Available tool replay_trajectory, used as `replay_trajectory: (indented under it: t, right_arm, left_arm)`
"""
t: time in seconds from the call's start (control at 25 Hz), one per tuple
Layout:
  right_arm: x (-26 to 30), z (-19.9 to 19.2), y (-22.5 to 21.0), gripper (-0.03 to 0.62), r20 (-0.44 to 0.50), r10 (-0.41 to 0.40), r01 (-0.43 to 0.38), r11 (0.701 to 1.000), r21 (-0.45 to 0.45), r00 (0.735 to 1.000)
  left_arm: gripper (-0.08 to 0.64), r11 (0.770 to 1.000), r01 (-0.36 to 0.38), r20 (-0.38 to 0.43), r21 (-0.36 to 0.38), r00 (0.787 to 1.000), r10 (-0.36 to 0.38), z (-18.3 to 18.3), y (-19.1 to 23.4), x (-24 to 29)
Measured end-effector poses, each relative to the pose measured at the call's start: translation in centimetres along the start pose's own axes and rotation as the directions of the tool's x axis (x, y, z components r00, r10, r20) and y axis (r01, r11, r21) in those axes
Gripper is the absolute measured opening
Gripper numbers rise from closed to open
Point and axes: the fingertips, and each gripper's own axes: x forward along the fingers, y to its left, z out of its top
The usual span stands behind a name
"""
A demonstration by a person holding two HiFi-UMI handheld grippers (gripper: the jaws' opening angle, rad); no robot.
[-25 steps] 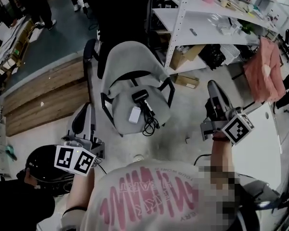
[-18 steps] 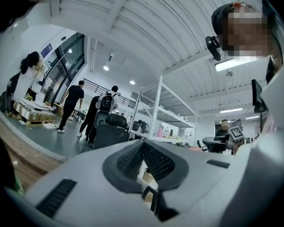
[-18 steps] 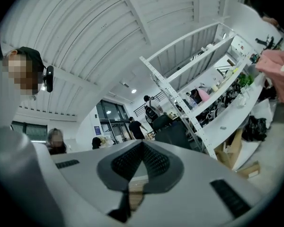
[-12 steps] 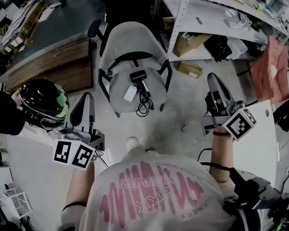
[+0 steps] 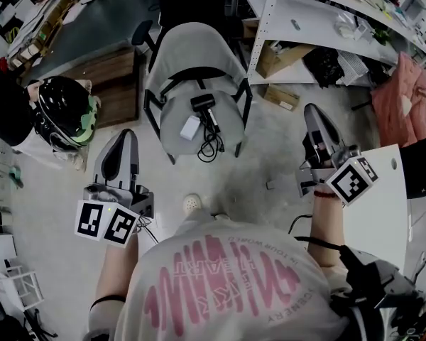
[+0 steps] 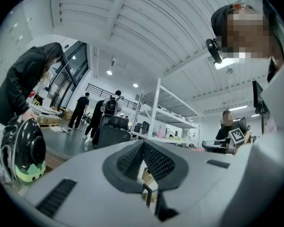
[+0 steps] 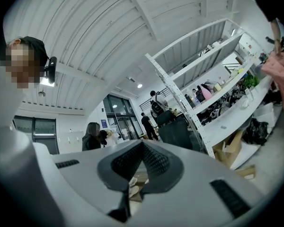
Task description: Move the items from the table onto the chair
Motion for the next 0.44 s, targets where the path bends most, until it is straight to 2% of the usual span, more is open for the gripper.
replay_trajectory:
  t: [0.44]
  right_arm:
    - [-0.62, 0.16, 0.45, 0.012, 0.000, 0.022, -0.022, 0.999, -0.024, 1.000]
  left_arm:
    - [0.011, 1.000, -0.007, 0.017, 0.014, 1.000, 0.007, 0.43, -0.86, -0.65]
